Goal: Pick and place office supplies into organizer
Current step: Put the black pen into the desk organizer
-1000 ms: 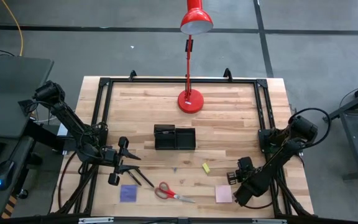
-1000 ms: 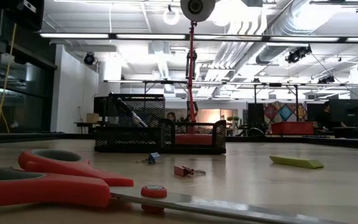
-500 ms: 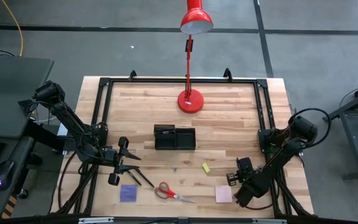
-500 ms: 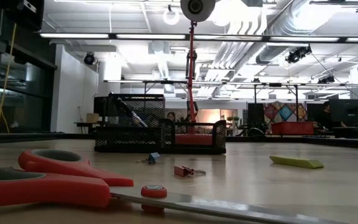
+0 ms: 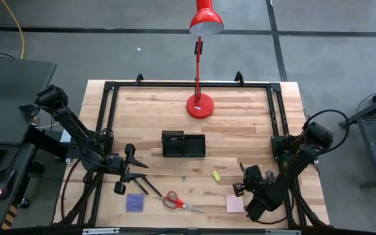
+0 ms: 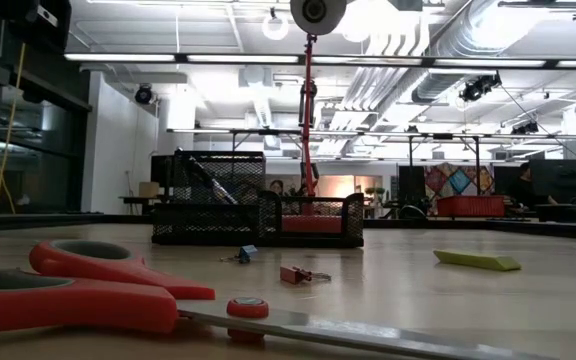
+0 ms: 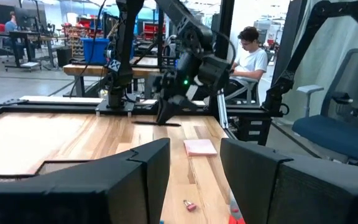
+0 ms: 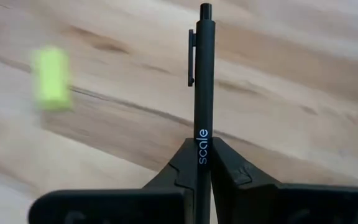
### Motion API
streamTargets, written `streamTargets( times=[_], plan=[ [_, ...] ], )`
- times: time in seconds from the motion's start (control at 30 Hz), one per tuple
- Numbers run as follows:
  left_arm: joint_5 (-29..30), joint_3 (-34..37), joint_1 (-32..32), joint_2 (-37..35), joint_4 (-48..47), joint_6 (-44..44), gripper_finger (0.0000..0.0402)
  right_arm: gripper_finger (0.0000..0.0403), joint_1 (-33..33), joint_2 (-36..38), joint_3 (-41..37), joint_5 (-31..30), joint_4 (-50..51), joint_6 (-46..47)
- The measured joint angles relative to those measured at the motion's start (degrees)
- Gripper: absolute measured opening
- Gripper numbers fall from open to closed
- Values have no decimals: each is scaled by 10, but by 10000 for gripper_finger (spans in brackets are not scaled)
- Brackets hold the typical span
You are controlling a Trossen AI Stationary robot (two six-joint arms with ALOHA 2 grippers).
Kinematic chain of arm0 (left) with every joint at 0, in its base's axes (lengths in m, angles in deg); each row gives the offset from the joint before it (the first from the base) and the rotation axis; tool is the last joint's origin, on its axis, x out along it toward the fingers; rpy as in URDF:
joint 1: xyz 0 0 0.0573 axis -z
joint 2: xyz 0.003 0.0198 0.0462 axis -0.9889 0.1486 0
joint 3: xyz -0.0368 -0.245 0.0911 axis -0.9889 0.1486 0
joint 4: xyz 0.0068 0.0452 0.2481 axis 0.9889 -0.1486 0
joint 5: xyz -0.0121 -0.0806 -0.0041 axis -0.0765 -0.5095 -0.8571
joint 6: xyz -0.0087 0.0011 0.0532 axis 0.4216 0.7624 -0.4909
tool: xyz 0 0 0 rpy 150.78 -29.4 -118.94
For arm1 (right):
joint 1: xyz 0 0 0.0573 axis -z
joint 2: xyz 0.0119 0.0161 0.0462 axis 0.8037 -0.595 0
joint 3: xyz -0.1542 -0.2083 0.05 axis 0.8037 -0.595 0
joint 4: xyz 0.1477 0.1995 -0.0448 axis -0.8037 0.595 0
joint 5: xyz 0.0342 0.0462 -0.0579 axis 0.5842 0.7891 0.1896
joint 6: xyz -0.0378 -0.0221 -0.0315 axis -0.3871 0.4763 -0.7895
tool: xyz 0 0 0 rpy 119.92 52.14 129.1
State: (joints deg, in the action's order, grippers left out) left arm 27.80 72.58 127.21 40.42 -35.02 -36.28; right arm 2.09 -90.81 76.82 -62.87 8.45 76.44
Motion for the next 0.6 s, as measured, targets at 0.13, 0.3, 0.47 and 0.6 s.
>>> streamTargets(
  times=[0.13,0.3,0.47,0.6],
  plan=[
    [5,0,0,0,-3,4,136,4,13,1,9,-90,-5,-62],
    [6,0,0,0,-3,17,136,4,39,1,10,-179,-32,-154],
    [6,0,0,0,-3,30,136,4,70,1,10,-246,-86,-269],
    [7,0,0,0,-4,37,136,3,95,1,10,-290,-160,-393]
  ],
)
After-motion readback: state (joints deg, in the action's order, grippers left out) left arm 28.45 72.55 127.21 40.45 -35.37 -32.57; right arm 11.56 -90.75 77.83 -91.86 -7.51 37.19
